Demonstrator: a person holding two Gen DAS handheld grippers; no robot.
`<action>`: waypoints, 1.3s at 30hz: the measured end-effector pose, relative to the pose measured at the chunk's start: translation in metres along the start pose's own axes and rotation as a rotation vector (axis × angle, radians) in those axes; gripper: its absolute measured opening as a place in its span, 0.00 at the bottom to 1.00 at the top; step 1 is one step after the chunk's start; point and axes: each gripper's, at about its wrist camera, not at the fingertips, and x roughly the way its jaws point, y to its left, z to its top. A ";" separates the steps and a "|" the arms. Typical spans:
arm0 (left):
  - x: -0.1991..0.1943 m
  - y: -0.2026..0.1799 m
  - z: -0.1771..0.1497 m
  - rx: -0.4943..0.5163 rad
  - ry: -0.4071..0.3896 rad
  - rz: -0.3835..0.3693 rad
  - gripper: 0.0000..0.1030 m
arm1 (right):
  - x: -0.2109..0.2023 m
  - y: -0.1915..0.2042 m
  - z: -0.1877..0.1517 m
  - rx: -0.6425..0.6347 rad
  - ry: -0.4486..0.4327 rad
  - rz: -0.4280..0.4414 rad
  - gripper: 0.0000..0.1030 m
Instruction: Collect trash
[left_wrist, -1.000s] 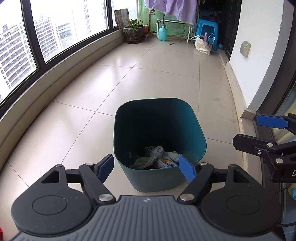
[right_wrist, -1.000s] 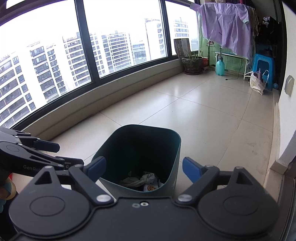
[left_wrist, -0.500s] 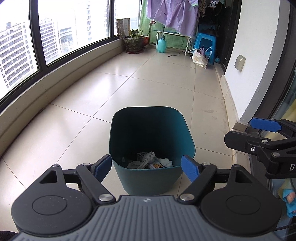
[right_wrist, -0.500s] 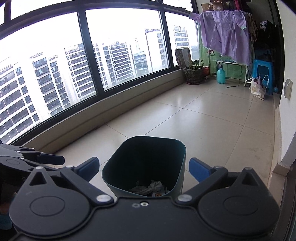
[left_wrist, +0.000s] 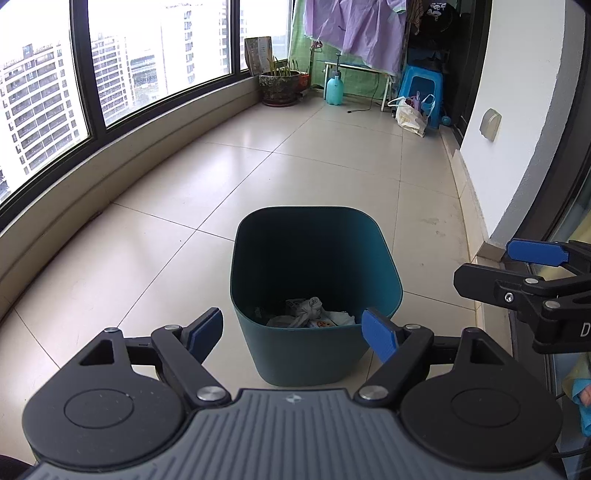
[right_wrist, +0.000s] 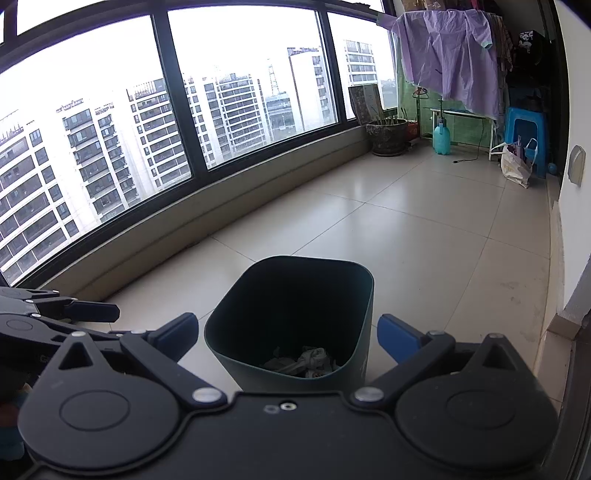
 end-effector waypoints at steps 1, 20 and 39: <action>-0.001 0.001 0.000 -0.002 0.000 0.003 0.80 | 0.000 0.000 0.000 -0.001 -0.002 -0.001 1.00; -0.003 0.000 -0.004 -0.044 -0.009 0.021 0.80 | -0.007 0.005 -0.006 -0.021 -0.029 -0.016 1.00; -0.003 0.002 -0.005 -0.053 -0.017 0.030 0.80 | -0.010 0.007 0.001 -0.021 -0.026 -0.021 1.00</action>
